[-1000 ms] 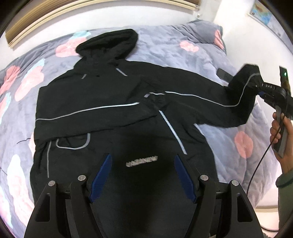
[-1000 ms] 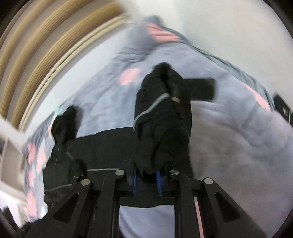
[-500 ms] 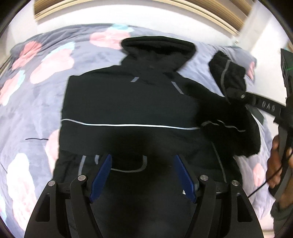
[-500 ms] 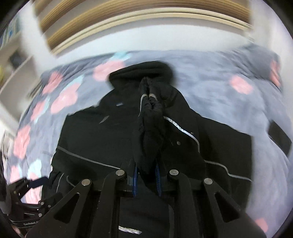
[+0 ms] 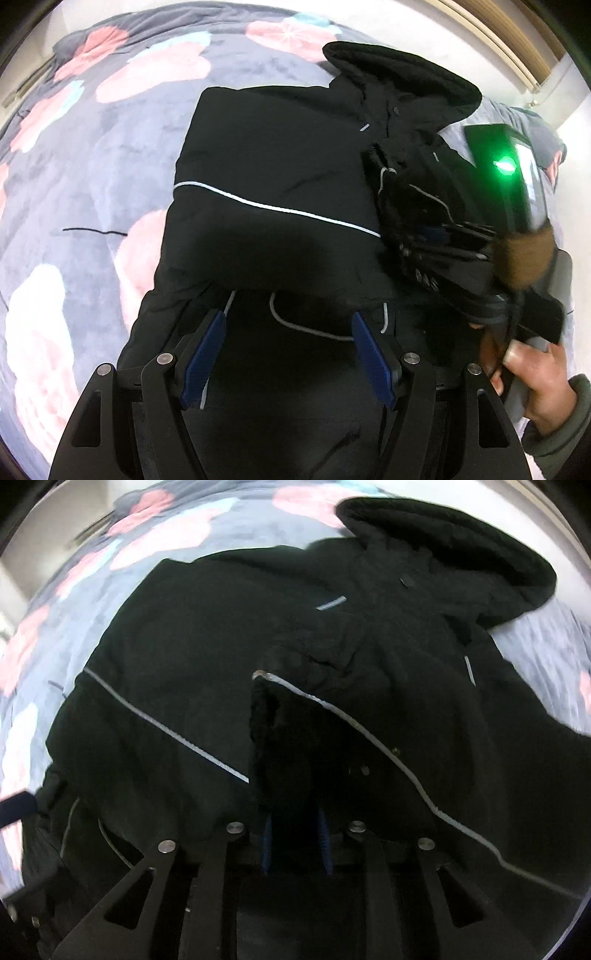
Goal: Fold large clothes
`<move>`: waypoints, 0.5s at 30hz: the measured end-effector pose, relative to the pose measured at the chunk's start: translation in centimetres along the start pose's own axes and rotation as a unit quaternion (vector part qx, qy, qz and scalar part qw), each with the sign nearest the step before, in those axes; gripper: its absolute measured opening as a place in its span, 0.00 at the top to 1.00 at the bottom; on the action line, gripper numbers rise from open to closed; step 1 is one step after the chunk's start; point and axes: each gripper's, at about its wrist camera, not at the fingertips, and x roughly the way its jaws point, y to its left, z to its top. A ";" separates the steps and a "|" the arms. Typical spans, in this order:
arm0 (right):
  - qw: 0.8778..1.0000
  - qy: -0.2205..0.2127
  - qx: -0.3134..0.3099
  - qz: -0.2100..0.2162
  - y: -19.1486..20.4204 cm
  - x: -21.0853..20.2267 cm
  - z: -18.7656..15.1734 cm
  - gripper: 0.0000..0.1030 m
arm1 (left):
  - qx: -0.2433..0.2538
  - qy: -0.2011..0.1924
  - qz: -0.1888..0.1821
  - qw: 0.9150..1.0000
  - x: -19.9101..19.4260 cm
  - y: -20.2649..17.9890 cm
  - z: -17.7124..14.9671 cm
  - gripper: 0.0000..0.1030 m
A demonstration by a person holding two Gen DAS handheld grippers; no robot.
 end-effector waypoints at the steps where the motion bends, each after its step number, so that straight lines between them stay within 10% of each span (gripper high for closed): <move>1: 1.000 -0.001 -0.006 0.012 0.0 -0.1 -0.1 0.63 | 0.000 0.000 -0.002 1.000 0.2 -0.1 0.2 0.30; 9: 0.994 -0.021 -0.020 0.101 -2.8 -6.5 -4.3 0.47 | 0.031 -0.027 -0.032 0.999 -0.4 -2.2 2.7 0.30; 15: 0.996 -0.030 0.057 0.063 -8.8 -10.2 -8.2 0.47 | 0.042 -0.012 -0.101 0.994 1.9 -4.2 4.8 0.30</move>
